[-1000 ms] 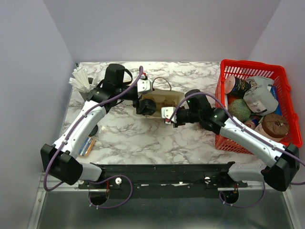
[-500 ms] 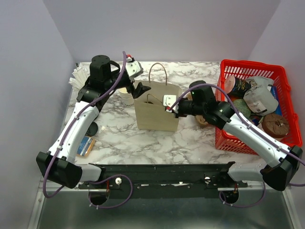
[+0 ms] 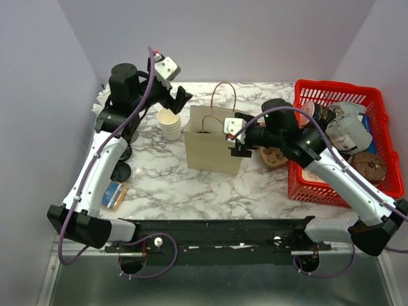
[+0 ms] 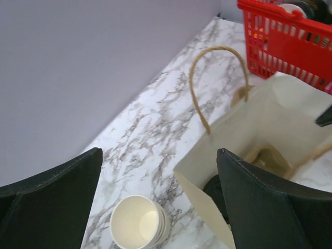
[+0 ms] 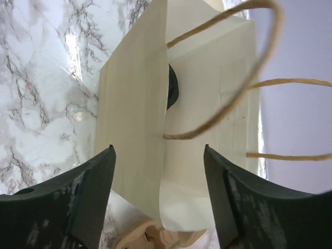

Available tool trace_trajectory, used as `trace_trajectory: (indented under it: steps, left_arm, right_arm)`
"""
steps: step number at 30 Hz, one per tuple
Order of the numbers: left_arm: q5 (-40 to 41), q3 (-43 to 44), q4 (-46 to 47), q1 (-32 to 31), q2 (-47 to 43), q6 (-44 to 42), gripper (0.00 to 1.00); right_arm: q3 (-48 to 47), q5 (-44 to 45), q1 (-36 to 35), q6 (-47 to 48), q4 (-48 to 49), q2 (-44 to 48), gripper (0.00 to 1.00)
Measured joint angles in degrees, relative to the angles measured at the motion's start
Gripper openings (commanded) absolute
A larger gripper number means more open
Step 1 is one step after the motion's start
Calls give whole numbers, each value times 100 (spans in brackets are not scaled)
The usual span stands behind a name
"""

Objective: Pack the takeout coffee

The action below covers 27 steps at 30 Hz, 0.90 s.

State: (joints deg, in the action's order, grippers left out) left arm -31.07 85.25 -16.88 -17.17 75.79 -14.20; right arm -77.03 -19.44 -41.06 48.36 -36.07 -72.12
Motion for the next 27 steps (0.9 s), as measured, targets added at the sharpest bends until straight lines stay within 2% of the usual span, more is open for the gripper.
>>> trace_trajectory:
  steps: [4,11,14,18,20,27]
  left_arm:
    - [382,461,-201,289,98,210,99]
    - [1274,1099,-885,798,503,380,98]
    - [1456,1558,-1281,1274,933,396,97]
    - [1550,1596,-1834,1878,1353,282,89]
    - [1576,1598,-2026,2046,1554,168,85]
    - [1585,1847,-2782,2229,2111,-225,84]
  right_arm:
    - [-560,-7,205,-243,-232,190,82]
    - [-2291,-20,1502,-1803,11,-188,79]
    - [-2326,4,1873,-2463,92,-407,79]
    - [-2155,4,1993,-2955,72,-702,79]
    - [-2065,2,1993,-3082,17,-767,79]
    - [-1943,-7,2004,-3206,-4,-695,80]
